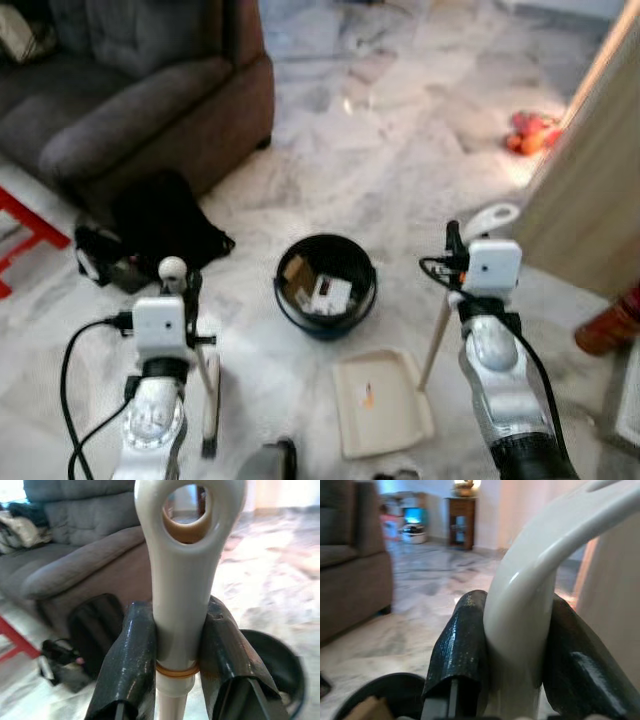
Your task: Sweep floor
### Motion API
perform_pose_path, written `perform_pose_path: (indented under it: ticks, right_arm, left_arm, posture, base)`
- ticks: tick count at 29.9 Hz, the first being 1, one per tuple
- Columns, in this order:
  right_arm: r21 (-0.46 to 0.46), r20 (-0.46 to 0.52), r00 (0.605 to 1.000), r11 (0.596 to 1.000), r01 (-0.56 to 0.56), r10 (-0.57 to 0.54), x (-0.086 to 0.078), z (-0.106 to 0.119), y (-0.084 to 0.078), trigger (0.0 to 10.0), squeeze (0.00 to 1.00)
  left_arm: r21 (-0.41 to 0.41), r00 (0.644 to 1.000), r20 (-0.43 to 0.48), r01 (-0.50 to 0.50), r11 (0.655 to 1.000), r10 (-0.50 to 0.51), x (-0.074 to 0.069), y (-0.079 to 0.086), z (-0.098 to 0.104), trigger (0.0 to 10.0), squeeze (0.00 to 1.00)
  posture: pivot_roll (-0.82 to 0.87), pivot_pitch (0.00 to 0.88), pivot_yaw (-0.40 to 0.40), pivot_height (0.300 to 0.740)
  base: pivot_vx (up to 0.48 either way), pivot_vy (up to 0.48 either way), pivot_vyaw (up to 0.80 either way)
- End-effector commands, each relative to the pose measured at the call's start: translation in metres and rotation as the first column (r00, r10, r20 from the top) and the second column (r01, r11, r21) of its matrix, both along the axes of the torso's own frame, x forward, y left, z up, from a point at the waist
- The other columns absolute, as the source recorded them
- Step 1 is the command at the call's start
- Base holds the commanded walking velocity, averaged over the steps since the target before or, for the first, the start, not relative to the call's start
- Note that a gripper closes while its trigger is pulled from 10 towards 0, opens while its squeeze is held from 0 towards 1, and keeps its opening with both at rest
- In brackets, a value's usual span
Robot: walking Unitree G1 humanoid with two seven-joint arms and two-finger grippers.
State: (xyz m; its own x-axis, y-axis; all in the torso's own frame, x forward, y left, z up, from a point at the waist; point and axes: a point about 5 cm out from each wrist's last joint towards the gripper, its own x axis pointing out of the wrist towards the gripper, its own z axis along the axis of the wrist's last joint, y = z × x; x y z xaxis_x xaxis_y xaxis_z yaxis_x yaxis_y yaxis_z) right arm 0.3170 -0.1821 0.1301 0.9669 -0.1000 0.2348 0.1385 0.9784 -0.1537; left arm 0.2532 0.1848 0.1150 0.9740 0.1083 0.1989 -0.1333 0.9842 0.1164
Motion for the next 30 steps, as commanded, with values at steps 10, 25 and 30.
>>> perform_pose_path:
  ticks: [10,25,30]
  right_arm:
    - [0.009,0.014,1.000,1.000,-0.024,0.024,-0.0003,0.0012,0.0061,10.0,0.00]
    - [0.029,-0.002,0.999,0.999,-0.033,0.033,0.0019,0.0003,0.0074,10.0,0.00]
    - [0.021,-0.007,0.999,0.999,-0.038,0.039,0.0018,-0.0005,0.0086,10.0,0.00]
  left_arm:
    - [0.019,1.000,0.018,-0.006,1.000,0.006,-0.0012,0.0038,0.0040,10.0,0.00]
    - [0.017,1.000,0.017,0.003,1.000,-0.003,0.0011,0.0012,0.0036,10.0,0.00]
    - [0.023,1.000,0.016,-0.001,1.000,0.000,0.0019,0.0011,0.0041,10.0,0.00]
  posture:
    - [0.11,0.137,0.024,0.740]
    - [0.11,0.130,0.022,0.740]
    - [0.11,0.135,0.021,0.740]
  base:
    - [-0.257,0.000,0.00]
    - [0.000,0.000,-0.36]
    - [0.000,0.000,-0.80]
